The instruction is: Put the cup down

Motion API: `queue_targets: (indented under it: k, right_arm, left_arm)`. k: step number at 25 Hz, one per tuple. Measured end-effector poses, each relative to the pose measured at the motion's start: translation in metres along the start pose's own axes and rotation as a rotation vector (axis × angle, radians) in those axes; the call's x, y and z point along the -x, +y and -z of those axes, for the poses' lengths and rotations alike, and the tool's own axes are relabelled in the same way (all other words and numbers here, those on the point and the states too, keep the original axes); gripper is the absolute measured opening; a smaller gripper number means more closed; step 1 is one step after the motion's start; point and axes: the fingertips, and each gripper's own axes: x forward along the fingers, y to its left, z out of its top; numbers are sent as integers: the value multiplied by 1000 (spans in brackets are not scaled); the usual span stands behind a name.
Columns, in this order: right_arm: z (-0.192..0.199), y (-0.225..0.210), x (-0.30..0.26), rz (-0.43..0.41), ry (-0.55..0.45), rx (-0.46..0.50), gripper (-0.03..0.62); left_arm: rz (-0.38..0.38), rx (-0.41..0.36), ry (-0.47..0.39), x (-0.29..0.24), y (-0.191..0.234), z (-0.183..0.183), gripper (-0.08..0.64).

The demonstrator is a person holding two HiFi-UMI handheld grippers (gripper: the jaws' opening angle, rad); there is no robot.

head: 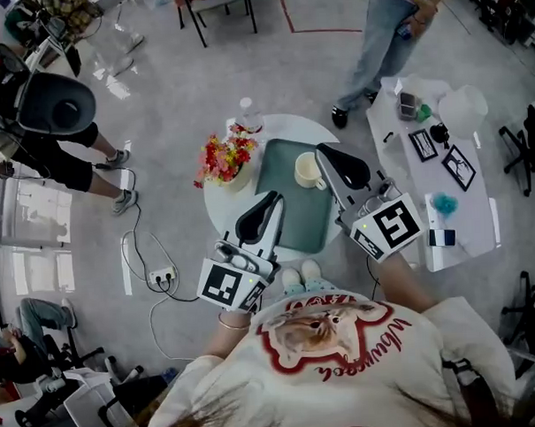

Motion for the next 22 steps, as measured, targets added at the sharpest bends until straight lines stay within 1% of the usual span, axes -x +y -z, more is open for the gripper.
queue_targets:
  k: [3,8,13,16,18,20,22]
  right_arm:
    - [-9,7,1,-3,-21,-17,28]
    - [-13,19,-1,-65,-23,-77,28]
    - [-21,34,-4,-105,-44,-73,28]
    - [-21,46,-1,-96,-40,-50,28]
    - [-9,53,1,-70,-18,-27,28]
    - [4,61,5,-54,-4,-29,28]
    - [9,70,12,-55,-12,-45,28]
  left_arm:
    - [2,-20,-20,1,0,-13,44]
    - [0,-35,-46,3,2,-24,44]
    - [11,-50,-69,9,5,-28,44]
    - [26,-58,-57,19,0,-27,44]
    - [39,-64,-35,25,-3,-19,44]
    - [43,-55,-17,33,-4,-8,44]
    - [45,-47,-13,41,-8,-3,44]
